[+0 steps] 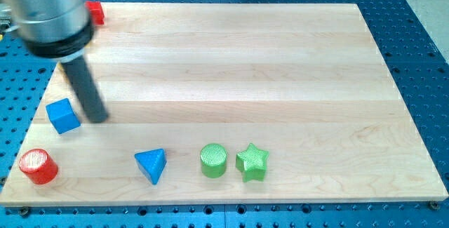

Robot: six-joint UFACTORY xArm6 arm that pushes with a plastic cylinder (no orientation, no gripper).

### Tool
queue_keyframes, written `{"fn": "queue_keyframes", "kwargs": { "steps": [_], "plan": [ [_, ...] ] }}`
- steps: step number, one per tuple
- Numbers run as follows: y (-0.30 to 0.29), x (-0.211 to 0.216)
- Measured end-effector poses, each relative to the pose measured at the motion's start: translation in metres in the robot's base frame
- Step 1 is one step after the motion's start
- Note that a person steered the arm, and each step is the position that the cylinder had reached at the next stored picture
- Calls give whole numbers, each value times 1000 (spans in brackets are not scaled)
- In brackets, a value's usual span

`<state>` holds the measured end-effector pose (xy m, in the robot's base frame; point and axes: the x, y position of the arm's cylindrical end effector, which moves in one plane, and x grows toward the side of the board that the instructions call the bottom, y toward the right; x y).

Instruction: Adjust the cube

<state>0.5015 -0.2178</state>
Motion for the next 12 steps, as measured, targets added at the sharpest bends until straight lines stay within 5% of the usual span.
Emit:
{"fn": "queue_keyframes", "kwargs": {
  "steps": [1,2,3,6,10,12],
  "plan": [
    [-29,11],
    [20,15],
    [99,-44],
    [114,-47],
    [-87,-48],
    [-87,7]
  ]
}}
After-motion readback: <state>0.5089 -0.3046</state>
